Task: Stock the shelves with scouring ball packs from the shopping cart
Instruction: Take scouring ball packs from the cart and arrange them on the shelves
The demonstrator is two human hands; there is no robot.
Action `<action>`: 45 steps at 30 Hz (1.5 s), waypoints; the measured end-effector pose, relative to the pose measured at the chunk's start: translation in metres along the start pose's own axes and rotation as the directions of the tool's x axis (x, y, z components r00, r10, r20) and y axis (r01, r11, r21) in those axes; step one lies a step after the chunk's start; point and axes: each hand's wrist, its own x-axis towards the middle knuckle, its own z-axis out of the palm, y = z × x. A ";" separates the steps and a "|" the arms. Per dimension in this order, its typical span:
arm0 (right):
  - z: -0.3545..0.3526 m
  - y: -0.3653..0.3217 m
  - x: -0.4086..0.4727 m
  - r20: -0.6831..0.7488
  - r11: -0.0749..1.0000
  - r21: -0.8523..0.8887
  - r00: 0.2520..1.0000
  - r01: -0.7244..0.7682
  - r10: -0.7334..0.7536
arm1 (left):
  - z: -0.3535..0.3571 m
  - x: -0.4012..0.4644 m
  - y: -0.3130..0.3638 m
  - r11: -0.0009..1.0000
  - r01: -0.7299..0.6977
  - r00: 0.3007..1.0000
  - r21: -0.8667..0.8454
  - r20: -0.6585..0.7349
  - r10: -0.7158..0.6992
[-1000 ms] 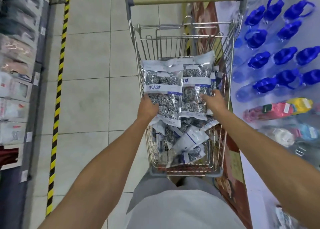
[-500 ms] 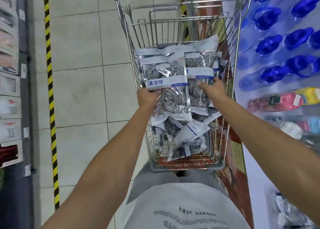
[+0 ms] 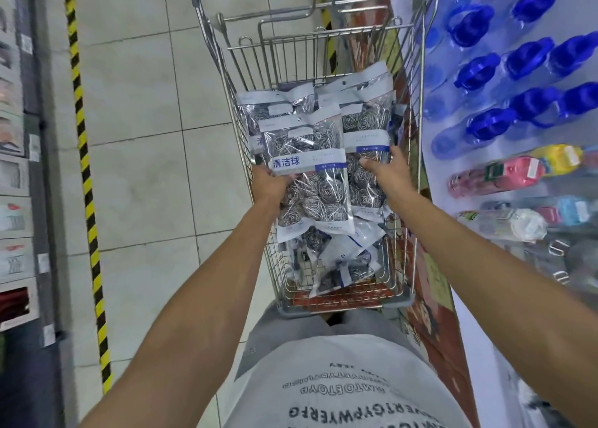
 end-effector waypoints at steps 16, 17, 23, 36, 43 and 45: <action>-0.062 0.048 -0.108 0.053 0.952 0.305 0.998 0.003 -0.020 | -0.061 -0.108 -0.027 0.953 0.053 0.858 -0.297 0.502 0.109; -0.066 0.052 -0.117 0.042 0.946 0.324 0.998 0.024 -0.039 | -0.065 -0.115 -0.030 0.955 0.044 0.849 -0.292 0.514 0.119; -0.080 0.083 -0.186 -0.088 0.912 0.397 0.993 0.104 -0.075 | -0.100 -0.144 -0.053 0.960 0.056 0.781 -0.276 0.611 0.130; -0.088 0.236 -0.370 -0.286 0.764 0.638 0.950 0.094 0.123 | -0.130 -0.200 -0.107 0.983 0.068 0.689 -0.172 0.720 0.078; -0.115 0.313 -0.469 -0.349 0.632 0.761 0.913 0.146 0.209 | -0.096 -0.261 -0.138 0.994 -0.095 0.599 0.050 0.800 0.017; -0.123 0.333 -0.496 -0.363 0.593 0.788 0.903 0.166 0.229 | -0.080 -0.284 -0.146 0.988 -0.104 0.581 0.115 0.813 -0.033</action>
